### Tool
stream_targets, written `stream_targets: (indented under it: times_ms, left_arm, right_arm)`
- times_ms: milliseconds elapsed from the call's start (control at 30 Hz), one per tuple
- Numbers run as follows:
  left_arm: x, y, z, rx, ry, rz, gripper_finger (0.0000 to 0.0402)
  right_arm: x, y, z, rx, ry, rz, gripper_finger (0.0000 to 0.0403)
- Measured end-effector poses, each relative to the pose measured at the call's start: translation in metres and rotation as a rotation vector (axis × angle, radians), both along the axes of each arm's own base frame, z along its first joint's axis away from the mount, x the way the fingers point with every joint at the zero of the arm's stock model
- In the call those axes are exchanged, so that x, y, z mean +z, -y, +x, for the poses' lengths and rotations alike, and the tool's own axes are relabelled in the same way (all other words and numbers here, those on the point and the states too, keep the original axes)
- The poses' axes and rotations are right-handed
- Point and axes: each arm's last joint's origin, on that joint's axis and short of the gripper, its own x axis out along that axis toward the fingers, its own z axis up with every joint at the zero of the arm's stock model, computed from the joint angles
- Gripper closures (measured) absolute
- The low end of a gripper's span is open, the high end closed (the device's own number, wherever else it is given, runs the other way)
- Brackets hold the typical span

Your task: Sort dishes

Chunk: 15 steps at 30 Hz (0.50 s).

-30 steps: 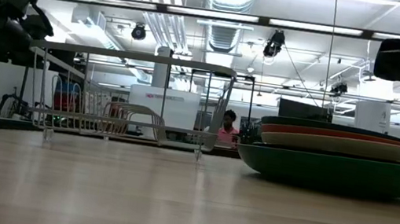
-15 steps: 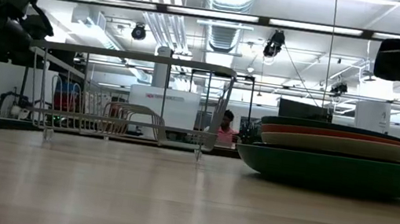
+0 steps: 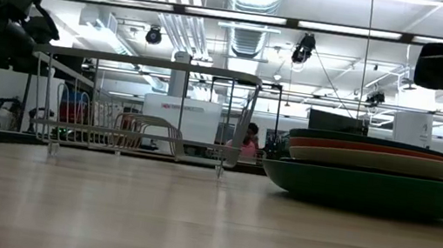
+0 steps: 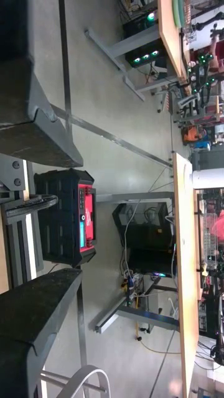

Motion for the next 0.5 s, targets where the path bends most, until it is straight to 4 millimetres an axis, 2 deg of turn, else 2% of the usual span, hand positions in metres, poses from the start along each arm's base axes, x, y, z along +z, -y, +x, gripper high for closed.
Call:
stream_targets:
  times_ms: [233, 333, 500]
  left_arm:
    - [0.0001, 0.0, 0.0, 0.001, 0.009, 0.0, 0.0132]
    - [0.0002, 0.0017, 0.0005, -0.006, 0.102, -0.02, 0.0132]
    - [0.0014, 0.0067, -0.0004, -0.026, 0.028, -0.025, 0.0132]
  right_arm:
    - [0.0, 0.0, 0.0, 0.0, 0.0, 0.0, 0.0403]
    - [0.0, 0.0, 0.0, 0.0, 0.0, 0.0, 0.0403]
    - [0.0, 0.0, 0.0, 0.0, 0.0, 0.0, 0.0403]
